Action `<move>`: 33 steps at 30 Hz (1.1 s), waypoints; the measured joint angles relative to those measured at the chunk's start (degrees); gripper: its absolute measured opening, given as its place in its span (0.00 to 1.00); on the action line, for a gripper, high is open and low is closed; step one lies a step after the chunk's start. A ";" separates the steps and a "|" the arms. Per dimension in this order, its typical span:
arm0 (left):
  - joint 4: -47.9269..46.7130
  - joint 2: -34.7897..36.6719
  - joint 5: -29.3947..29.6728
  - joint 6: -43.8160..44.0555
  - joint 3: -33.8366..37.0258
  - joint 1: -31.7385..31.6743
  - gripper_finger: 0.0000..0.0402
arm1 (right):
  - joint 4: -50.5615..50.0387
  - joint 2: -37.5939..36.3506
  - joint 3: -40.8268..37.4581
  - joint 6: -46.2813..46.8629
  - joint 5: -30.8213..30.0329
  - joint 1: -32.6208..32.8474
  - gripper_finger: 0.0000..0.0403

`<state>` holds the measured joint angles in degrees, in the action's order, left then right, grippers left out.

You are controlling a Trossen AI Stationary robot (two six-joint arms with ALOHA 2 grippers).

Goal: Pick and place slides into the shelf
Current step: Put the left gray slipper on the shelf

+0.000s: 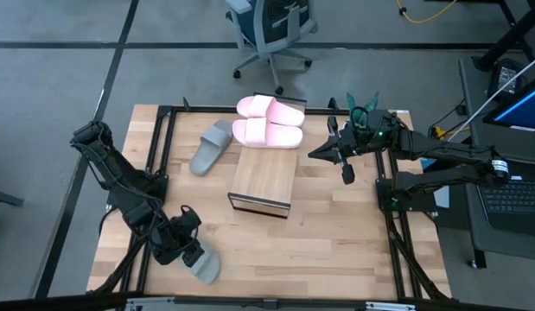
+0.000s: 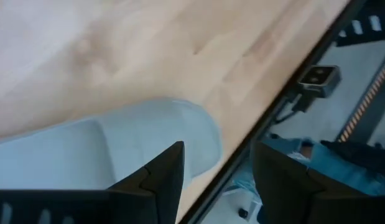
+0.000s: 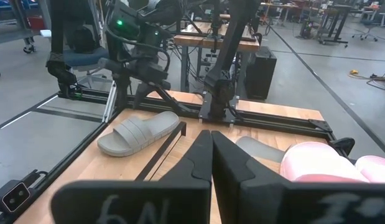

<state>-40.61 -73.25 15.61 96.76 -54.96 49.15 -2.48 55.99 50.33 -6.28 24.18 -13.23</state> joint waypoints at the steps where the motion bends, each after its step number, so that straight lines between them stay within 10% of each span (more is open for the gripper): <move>1: -0.84 0.00 0.15 0.93 0.00 0.14 0.43 | 0.00 0.00 0.00 0.01 -0.01 0.00 0.01; 33: -6.06 -11.23 -8.94 12.62 0.00 1.64 0.43 | -1.90 0.02 0.02 0.07 2.60 0.04 0.01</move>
<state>-46.68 -84.49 6.68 109.38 -54.96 50.78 -4.38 56.01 50.35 -6.22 26.79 -13.19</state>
